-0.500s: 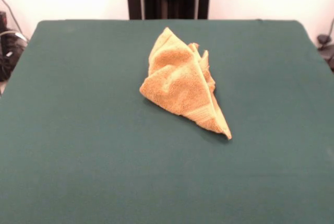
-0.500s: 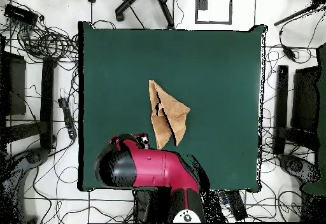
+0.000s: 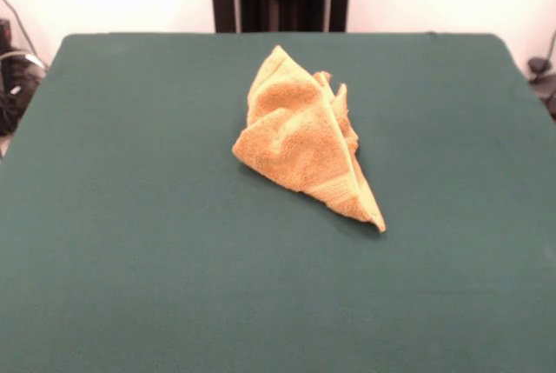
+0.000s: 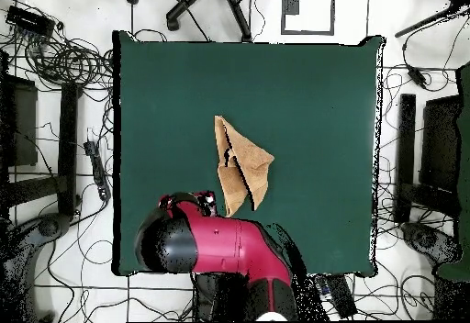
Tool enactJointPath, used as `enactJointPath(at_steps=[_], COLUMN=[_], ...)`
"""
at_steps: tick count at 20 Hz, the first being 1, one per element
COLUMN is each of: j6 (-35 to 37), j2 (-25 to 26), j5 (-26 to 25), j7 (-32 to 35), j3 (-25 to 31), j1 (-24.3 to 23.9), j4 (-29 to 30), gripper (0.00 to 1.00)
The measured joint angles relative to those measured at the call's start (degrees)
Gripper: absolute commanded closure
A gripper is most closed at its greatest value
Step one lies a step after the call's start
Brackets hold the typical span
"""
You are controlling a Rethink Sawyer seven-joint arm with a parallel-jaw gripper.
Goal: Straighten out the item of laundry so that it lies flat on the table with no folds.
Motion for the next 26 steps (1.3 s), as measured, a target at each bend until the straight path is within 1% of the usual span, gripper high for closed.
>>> enactJointPath(at_steps=[13,17,22,26], j6=[0.0,0.0,0.0,0.0], j2=[-0.3,0.4,1.5,3.4], j5=[0.0,0.0,0.0,0.0], j7=[0.0,0.0,0.0,0.0], j3=[-0.8,-1.2,-1.7,-1.9], j1=[-0.5,-0.6,-0.8,-1.7], j4=[0.0,-0.3,-1.8,-4.5], gripper=[0.0,0.0,0.0,0.0])
